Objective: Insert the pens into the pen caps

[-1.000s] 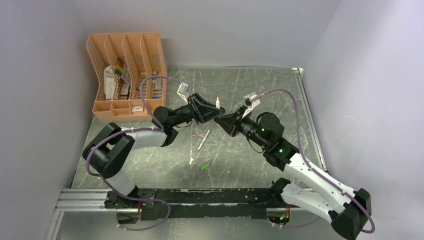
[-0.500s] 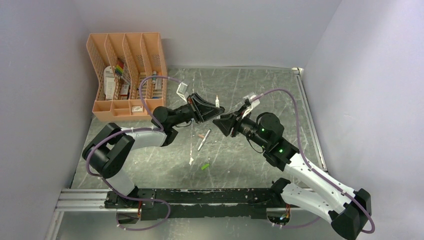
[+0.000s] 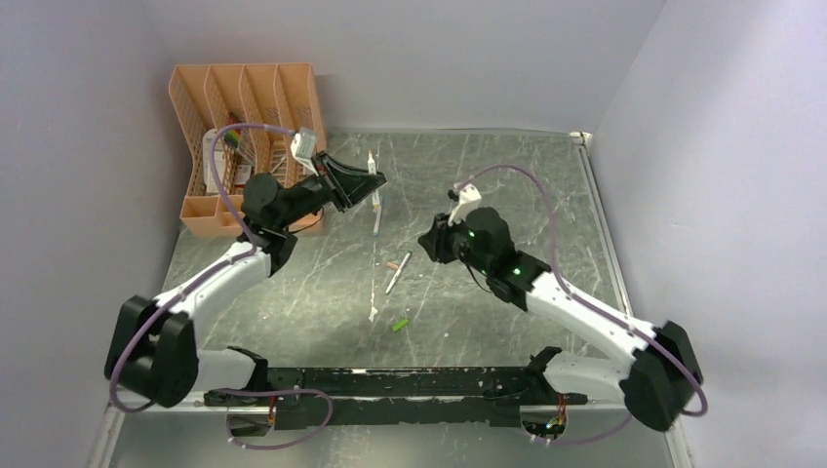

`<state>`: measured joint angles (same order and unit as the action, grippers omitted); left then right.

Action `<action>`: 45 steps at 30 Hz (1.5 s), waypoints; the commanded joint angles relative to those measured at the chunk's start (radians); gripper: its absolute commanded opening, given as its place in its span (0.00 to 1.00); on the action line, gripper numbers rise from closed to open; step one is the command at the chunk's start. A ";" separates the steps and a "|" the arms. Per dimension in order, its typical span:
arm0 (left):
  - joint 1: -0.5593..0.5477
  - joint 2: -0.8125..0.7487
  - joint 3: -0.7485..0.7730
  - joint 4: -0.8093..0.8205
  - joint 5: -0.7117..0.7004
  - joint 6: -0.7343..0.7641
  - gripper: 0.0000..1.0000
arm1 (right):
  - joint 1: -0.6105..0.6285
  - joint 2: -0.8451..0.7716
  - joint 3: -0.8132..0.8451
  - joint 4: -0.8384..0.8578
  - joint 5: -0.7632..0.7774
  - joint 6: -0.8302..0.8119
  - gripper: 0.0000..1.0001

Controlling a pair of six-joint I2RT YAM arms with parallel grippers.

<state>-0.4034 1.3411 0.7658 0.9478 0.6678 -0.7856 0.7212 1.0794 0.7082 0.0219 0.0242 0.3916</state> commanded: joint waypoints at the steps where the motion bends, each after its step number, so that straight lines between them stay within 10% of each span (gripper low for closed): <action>1: 0.007 -0.112 0.107 -0.523 -0.079 0.302 0.07 | 0.006 0.197 0.160 -0.048 0.029 -0.015 0.19; 4: 0.021 -0.156 0.104 -0.597 -0.084 0.329 0.07 | 0.050 0.382 0.277 -0.095 0.066 -0.050 0.01; 9: 0.043 -0.223 0.030 -0.608 -0.088 0.311 0.07 | 0.112 0.585 0.402 -0.165 0.108 -0.046 0.00; 30: 0.055 -0.189 -0.042 -0.502 -0.024 0.260 0.07 | 0.131 0.601 0.221 -0.049 0.062 0.033 0.00; 35: 0.059 -0.185 -0.047 -0.505 -0.028 0.264 0.07 | 0.132 0.653 0.274 -0.078 0.096 -0.004 0.33; 45: 0.070 -0.177 -0.054 -0.488 -0.018 0.256 0.07 | 0.138 0.707 0.337 -0.065 0.116 -0.077 0.38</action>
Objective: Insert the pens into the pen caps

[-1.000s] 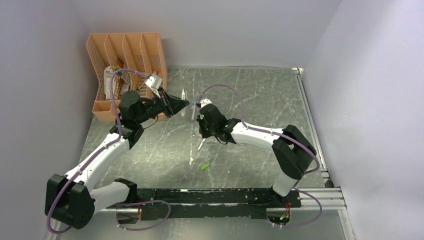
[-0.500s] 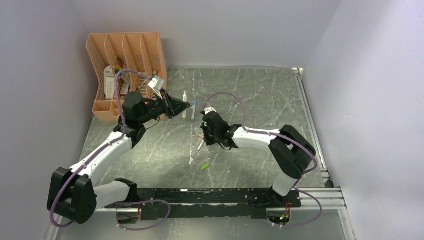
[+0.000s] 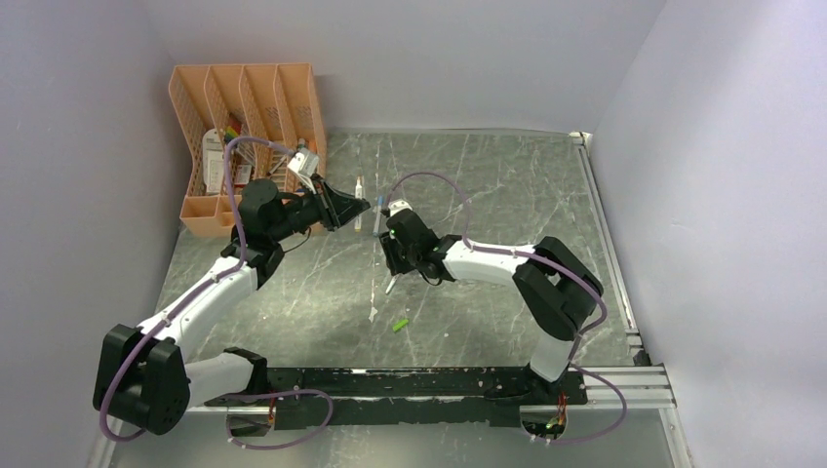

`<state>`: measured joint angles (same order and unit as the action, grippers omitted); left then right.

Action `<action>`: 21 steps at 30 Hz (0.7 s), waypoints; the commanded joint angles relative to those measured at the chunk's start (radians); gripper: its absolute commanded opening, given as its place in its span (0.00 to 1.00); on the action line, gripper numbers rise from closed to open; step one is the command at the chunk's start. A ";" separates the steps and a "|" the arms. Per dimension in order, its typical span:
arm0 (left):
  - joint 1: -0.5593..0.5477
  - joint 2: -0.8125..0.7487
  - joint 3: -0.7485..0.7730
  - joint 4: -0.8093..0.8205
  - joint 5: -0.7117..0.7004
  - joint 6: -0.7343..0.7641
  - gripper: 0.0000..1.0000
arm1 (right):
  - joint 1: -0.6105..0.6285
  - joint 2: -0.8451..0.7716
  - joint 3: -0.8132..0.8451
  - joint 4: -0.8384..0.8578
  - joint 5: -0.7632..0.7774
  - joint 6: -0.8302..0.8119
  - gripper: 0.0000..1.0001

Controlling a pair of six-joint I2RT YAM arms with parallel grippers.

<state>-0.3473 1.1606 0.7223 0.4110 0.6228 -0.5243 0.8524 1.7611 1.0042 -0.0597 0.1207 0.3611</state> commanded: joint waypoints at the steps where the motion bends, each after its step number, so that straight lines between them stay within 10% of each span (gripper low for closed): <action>1: 0.016 0.003 -0.010 0.048 0.028 -0.006 0.07 | 0.007 0.026 0.039 0.023 0.020 -0.051 0.38; 21: 0.031 -0.004 -0.016 0.042 0.027 0.009 0.07 | 0.025 0.115 0.019 0.067 0.053 -0.081 0.38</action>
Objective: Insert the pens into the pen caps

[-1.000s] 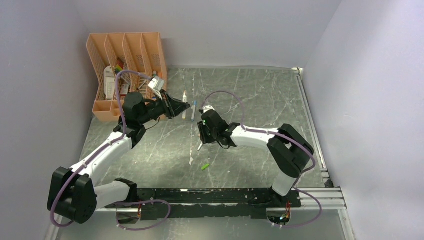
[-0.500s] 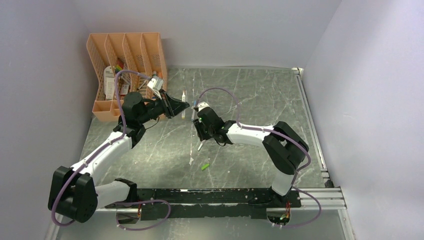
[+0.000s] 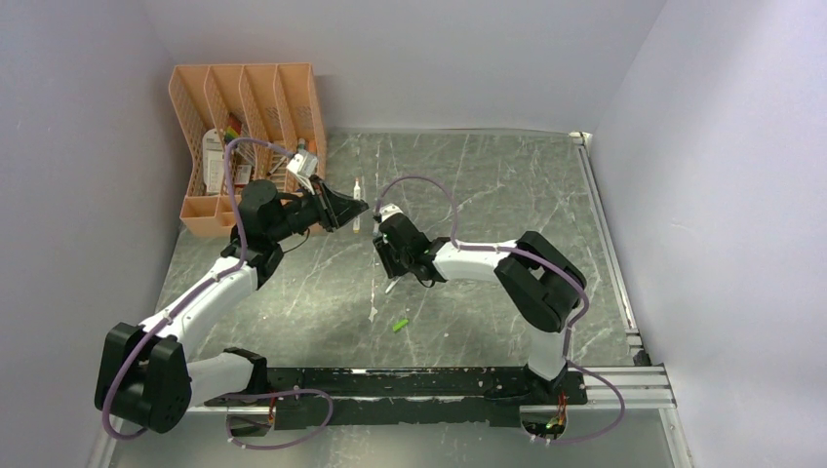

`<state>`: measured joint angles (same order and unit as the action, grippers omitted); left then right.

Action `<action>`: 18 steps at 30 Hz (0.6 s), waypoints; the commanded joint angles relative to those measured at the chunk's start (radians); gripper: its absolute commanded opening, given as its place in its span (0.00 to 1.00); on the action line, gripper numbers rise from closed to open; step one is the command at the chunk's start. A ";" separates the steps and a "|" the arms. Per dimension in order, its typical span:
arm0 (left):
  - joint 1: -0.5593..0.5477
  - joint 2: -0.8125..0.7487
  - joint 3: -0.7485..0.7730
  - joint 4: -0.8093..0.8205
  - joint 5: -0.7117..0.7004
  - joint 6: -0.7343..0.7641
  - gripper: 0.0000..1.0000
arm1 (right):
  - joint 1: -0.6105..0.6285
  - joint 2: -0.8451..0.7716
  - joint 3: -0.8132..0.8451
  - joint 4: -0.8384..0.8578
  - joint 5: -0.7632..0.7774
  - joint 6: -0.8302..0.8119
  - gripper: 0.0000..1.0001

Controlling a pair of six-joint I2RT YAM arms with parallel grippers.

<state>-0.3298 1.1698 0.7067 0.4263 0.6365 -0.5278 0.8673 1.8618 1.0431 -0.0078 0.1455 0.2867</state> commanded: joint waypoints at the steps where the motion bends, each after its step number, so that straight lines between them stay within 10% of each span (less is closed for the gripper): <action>1: 0.014 -0.012 -0.002 0.032 0.014 0.010 0.07 | 0.014 0.018 -0.019 0.011 0.044 -0.009 0.38; 12: 0.017 -0.011 -0.019 0.067 0.024 -0.009 0.07 | 0.028 -0.001 -0.015 -0.015 0.095 0.011 0.00; 18: 0.018 -0.005 -0.025 0.089 0.039 -0.028 0.07 | 0.029 -0.049 0.012 -0.073 0.113 0.055 0.00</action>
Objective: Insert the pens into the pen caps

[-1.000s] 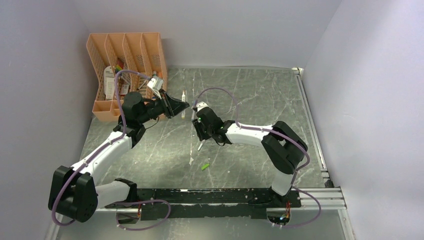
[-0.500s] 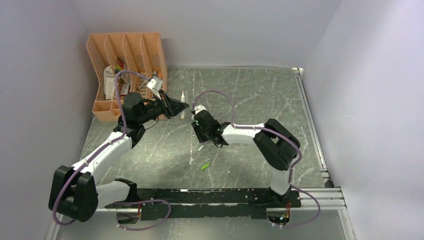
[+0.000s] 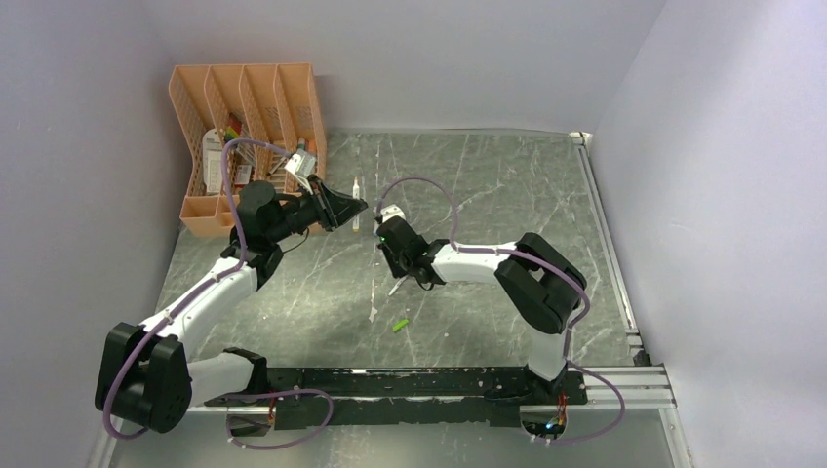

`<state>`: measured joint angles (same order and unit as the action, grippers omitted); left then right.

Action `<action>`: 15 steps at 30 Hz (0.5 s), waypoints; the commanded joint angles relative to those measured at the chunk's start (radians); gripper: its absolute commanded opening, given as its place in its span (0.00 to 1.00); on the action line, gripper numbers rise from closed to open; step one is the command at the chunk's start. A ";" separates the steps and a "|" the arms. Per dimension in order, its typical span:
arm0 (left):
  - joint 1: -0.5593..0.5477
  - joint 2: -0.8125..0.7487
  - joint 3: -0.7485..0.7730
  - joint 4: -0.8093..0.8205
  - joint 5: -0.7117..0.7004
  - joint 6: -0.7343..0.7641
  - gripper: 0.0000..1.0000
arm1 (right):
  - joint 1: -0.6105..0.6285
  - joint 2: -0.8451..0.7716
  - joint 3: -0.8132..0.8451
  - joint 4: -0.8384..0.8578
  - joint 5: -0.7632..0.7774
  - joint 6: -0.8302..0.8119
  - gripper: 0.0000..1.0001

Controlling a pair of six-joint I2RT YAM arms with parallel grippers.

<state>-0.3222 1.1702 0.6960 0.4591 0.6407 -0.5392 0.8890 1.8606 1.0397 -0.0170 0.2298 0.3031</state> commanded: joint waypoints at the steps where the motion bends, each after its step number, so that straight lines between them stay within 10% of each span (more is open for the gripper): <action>1: 0.011 -0.003 -0.016 0.061 0.036 -0.020 0.07 | 0.007 -0.066 0.016 -0.073 0.039 0.048 0.00; 15: 0.009 0.067 -0.047 0.219 0.103 -0.088 0.07 | -0.005 -0.387 -0.265 -0.094 0.048 0.051 0.00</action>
<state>-0.3214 1.2209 0.6552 0.5793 0.7044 -0.6033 0.8852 1.5089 0.8742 -0.1001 0.2916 0.3733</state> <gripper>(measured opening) 0.187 0.039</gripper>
